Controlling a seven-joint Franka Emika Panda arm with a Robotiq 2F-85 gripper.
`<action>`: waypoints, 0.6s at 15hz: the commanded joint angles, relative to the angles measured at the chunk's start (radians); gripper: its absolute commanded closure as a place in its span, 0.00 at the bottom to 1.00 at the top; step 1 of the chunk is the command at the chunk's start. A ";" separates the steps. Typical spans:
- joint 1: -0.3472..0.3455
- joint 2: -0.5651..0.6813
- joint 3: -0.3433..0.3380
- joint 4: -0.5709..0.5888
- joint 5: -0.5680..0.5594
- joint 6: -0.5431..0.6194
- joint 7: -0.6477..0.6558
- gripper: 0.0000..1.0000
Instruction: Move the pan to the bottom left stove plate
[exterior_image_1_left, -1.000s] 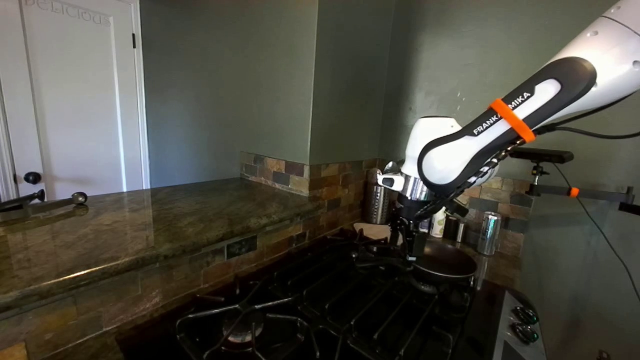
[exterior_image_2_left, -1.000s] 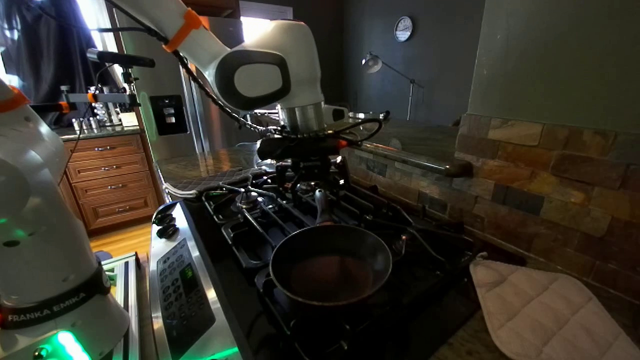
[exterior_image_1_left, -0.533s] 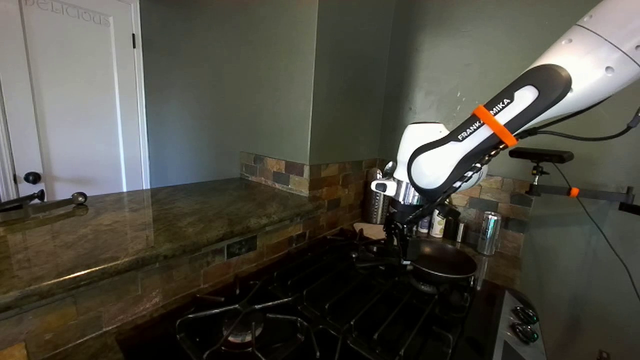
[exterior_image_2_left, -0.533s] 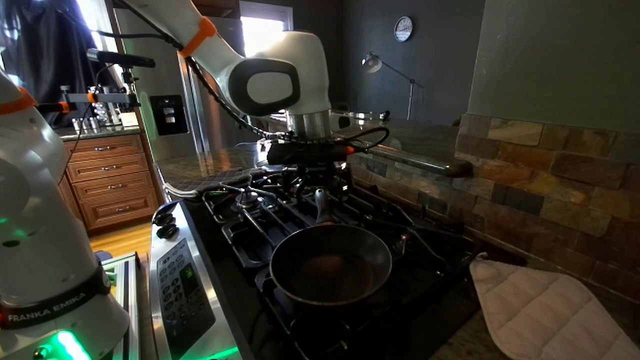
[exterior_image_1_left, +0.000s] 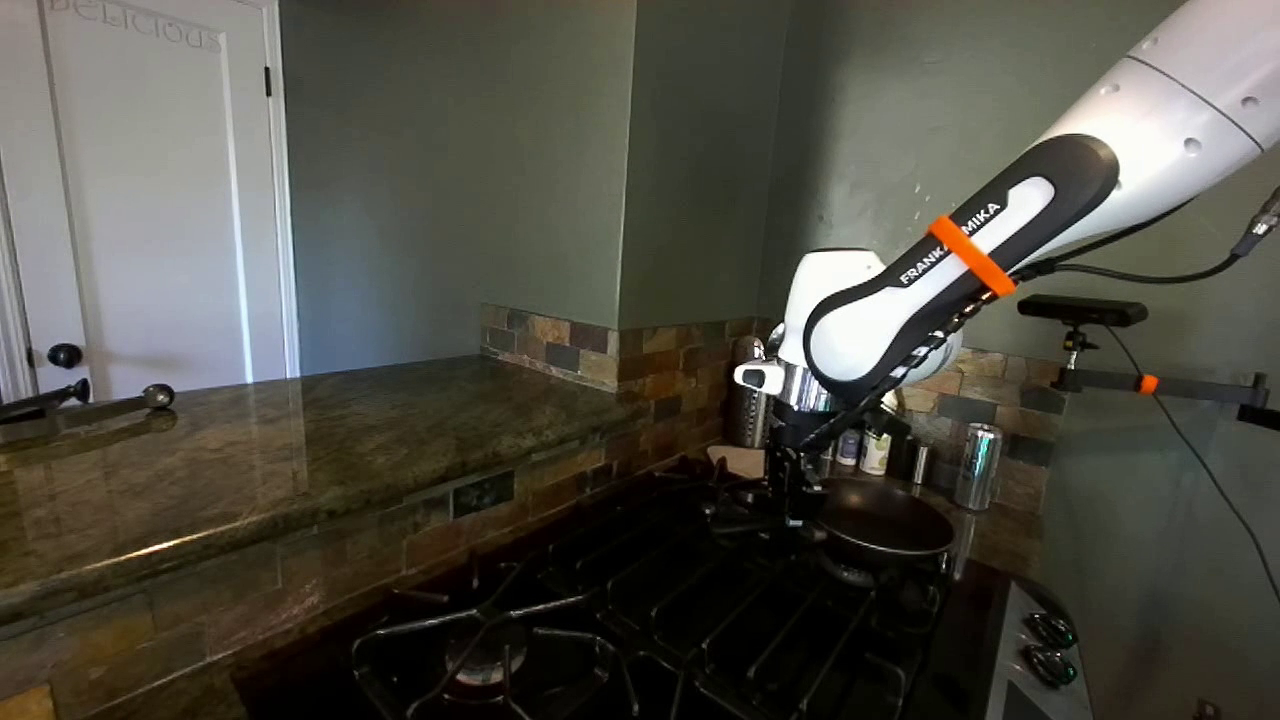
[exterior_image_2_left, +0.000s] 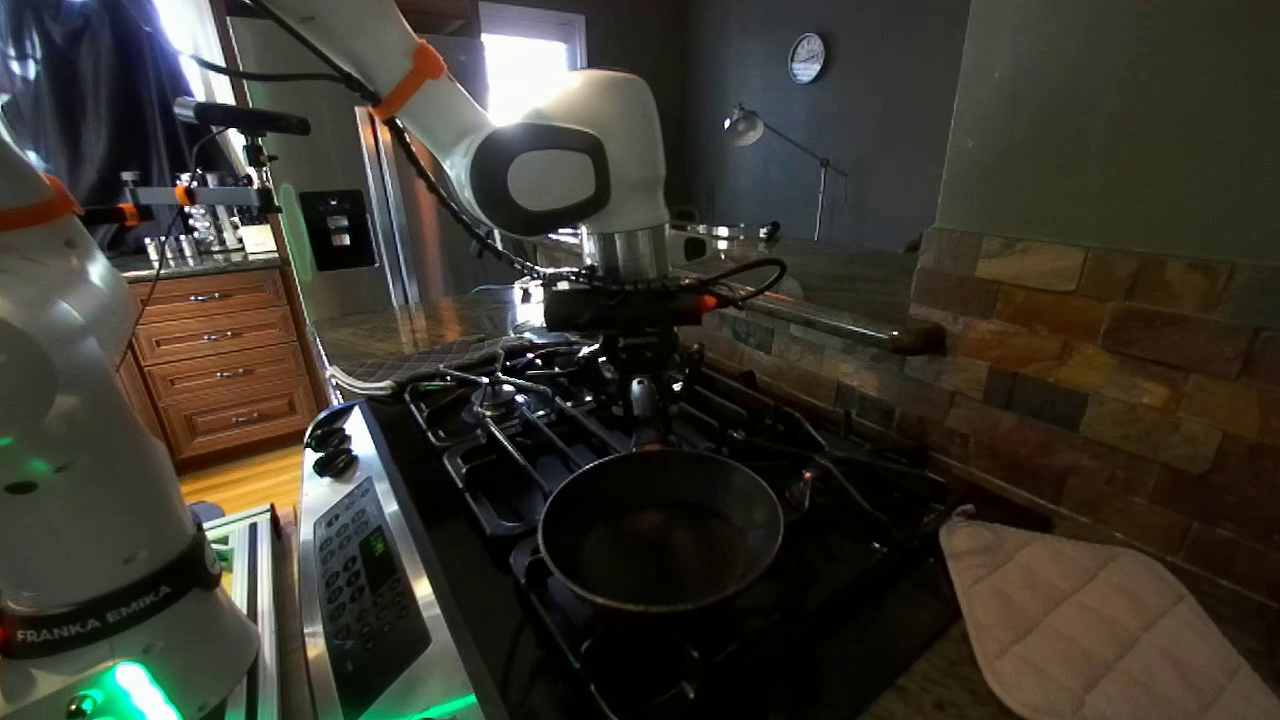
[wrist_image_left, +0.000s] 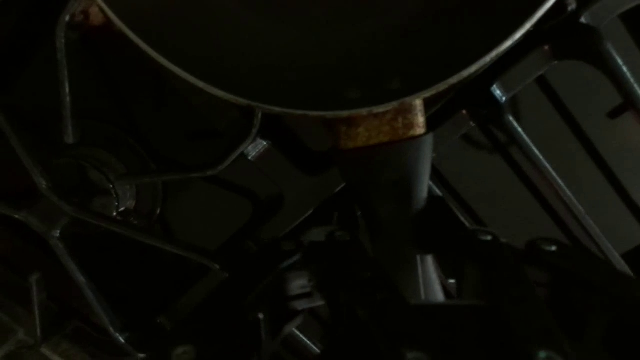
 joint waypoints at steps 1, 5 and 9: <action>-0.024 0.017 0.020 0.016 0.012 0.001 -0.023 0.90; -0.032 0.019 0.024 0.017 0.007 0.001 -0.020 0.92; -0.030 0.009 0.029 0.016 0.006 -0.005 -0.027 0.92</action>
